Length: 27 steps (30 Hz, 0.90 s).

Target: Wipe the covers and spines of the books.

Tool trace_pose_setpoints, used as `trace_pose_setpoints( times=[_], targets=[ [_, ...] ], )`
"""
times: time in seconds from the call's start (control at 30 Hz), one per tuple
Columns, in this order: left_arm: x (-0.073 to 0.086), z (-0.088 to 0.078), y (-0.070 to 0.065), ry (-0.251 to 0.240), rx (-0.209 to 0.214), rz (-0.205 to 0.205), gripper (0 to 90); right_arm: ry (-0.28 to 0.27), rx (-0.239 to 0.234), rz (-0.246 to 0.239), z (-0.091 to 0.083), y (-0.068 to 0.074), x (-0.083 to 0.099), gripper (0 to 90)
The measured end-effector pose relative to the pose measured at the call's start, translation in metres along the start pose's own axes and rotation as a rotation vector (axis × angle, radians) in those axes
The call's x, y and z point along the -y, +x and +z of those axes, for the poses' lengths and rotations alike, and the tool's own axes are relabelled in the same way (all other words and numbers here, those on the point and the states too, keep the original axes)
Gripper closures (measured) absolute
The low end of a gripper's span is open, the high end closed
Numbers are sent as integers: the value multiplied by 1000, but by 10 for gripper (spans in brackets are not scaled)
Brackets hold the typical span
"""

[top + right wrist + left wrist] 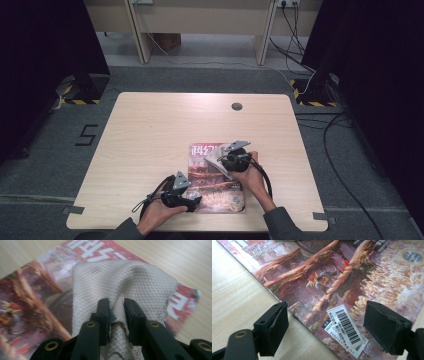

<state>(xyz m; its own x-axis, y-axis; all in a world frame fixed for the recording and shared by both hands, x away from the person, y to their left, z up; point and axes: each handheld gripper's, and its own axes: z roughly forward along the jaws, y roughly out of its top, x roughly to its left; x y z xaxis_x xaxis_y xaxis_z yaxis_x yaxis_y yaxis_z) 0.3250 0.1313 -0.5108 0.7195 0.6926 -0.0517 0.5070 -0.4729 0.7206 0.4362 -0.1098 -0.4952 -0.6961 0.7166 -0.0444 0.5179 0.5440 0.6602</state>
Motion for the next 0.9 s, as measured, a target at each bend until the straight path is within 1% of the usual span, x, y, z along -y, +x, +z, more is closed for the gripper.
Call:
trace_pose_setpoints(
  times=[0.03,0.07,0.1,0.13,0.17,0.23,0.27,0.3,0.33,0.37,0.4,0.43,0.5,0.53,0.57,0.67,0.73,0.77,0.8,0.87,0.9],
  targets=[
    [0,0,0,0,0,0,182,0,0,0,0,0,0,745],
    [1,-2,1,-4,3,-17,176,2,21,37,-2,-8,3,745],
    [1,-3,1,-9,7,-32,175,-2,29,41,-2,-12,4,745],
    [2,-4,2,-17,9,-42,174,-1,35,55,-4,-14,5,744],
    [2,-6,2,-19,4,-39,174,-5,35,62,-4,-17,6,744],
    [2,-10,4,-29,1,-46,174,-2,44,60,-4,-15,5,745],
    [3,-13,6,-35,-2,-55,174,0,50,47,-3,-13,5,745],
    [3,-14,7,-37,-5,-58,174,4,37,51,-3,-9,4,745],
    [3,-14,7,-37,-5,-58,174,4,37,51,-3,-9,4,745],
    [5,-17,9,-38,-7,-64,174,1,29,41,-2,-7,3,745],
    [6,-19,11,-37,-7,-68,173,2,20,32,-1,-1,1,746],
    [7,-22,13,-39,-11,-76,173,-2,3,5,2,7,-3,746],
    [10,-26,15,-41,-14,-82,173,-2,-17,-10,5,16,-6,746],
    [10,-26,15,-41,-14,-82,173,-2,-17,-10,5,16,-6,746],
    [11,-28,16,-40,-15,-81,172,2,-36,-33,8,25,-11,745],
    [13,-31,17,-42,-19,-83,173,0,-53,-49,13,37,-16,745],
    [14,-33,18,-43,-23,-80,173,-1,-71,-70,16,44,-20,745],
    [14,-34,18,-45,-29,-83,172,0,-75,-76,17,47,-21,745],
    [14,-34,19,-46,-29,-82,173,-2,-76,-93,17,51,-21,745],
    [14,-34,19,-44,-28,-82,172,2,-108,-91,17,55,-21,742],
    [14,-34,19,-43,-28,-82,172,4,-114,-82,16,58,-20,742]
  ],
)
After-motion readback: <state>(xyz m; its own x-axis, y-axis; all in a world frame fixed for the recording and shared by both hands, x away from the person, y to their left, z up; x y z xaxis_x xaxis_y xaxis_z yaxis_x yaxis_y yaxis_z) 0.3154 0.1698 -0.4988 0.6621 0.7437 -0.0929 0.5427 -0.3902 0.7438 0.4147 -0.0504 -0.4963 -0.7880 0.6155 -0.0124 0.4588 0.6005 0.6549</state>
